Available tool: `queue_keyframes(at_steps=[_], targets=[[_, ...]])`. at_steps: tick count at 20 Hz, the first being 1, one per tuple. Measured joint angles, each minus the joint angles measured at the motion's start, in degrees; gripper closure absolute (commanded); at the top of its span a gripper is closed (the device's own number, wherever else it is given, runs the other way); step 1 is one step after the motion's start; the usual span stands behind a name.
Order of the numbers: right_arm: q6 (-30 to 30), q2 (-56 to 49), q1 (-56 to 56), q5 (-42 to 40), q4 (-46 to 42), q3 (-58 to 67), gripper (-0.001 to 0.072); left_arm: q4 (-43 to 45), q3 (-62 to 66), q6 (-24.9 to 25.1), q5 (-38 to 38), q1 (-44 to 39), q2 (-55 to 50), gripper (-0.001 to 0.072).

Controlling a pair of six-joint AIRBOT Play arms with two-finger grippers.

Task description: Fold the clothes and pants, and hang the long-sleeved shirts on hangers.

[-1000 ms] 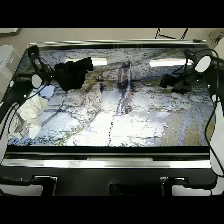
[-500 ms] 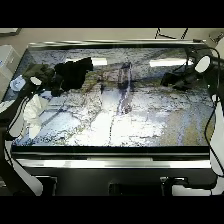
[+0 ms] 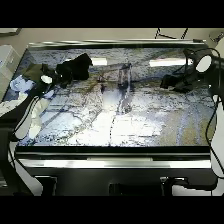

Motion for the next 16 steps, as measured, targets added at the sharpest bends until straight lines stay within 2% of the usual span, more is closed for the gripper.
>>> queue_keyframes(at_steps=[3, 6, 7, 9, 12, 15, 16], targets=[[-1.1, 3.9, 0.0, -0.3, -2.1, 0.1, 0.0039, 3.0, 0.0, 13.6, -6.2, -2.9, 11.5, 0.0686], [-1.6, 9.9, 0.0, -2.1, -4.8, 0.1, 0.0041, 10.1, 0.0, 19.9, -13.9, -8.0, 25.0, 0.0686], [-1.7, 12.0, 0.0, -2.7, -5.4, 0.1, 0.0046, 12.4, -0.1, 20.3, -16.5, -10.1, 28.8, 0.0686], [-1.8, 16.5, 0.0, -3.6, -6.4, 0.2, 0.0155, 16.5, -0.1, 20.2, -21.3, -15.2, 35.1, 0.0685], [-1.9, 22.6, 0.0, -4.0, -7.3, 0.2, 0.0154, 21.5, -1.1, 19.2, -27.1, -24.3, 39.2, 0.0685], [-1.9, 26.6, 0.0, -2.4, -7.7, 0.2, 0.0129, 23.9, -6.1, 18.5, -25.7, -32.9, 37.5, 0.0684], [-1.9, 27.3, 0.0, -1.1, -7.8, 0.1, 0.0059, 24.3, -8.1, 18.2, -24.2, -35.3, 35.8, 0.0667]])
